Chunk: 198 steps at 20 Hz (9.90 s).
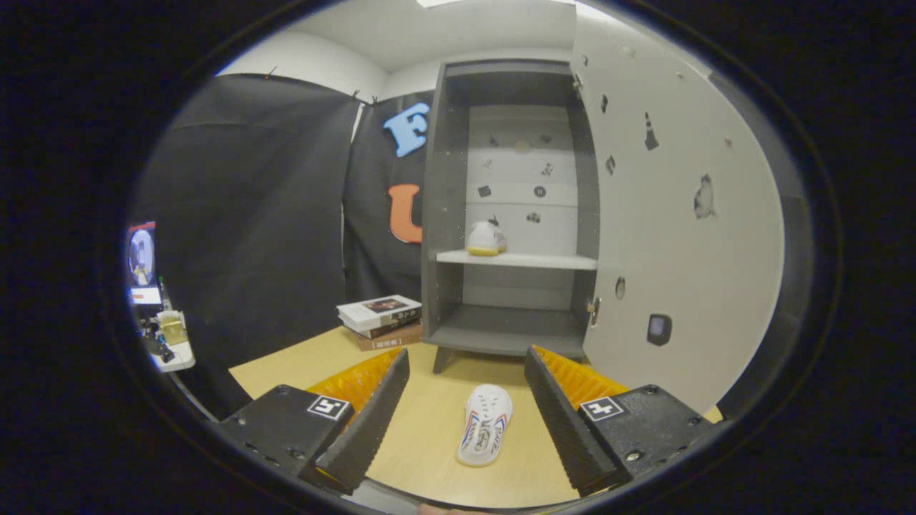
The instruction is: Open the shoe cabinet door, grab the shoes and put them into the shoe cabinet, then close the shoe cabinet door.
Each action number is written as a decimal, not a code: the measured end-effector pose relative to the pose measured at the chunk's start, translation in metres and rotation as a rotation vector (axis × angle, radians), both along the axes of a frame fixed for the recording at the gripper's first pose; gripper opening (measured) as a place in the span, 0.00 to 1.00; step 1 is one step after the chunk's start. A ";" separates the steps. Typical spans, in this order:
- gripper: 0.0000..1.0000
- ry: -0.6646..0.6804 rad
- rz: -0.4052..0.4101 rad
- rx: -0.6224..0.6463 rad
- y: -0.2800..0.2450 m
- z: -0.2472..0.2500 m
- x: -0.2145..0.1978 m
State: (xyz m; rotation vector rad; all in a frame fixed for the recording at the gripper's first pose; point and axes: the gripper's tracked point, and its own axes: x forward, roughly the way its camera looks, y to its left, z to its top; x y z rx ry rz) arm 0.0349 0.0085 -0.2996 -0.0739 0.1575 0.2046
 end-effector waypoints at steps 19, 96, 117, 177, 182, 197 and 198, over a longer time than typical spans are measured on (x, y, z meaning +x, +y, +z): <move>0.66 0.433 -0.168 0.139 0.009 -0.209 0.106; 0.34 0.043 -0.158 -0.244 -0.072 0.161 0.428; 1.00 -0.014 -0.084 -0.031 0.012 0.243 0.184; 0.95 -0.091 -0.086 0.047 -0.273 0.308 -0.033; 0.95 -0.071 -0.048 0.059 -0.223 0.306 -0.034; 0.95 -0.011 0.028 0.091 -0.086 0.299 0.017; 0.95 -0.016 0.033 0.102 -0.076 0.300 0.025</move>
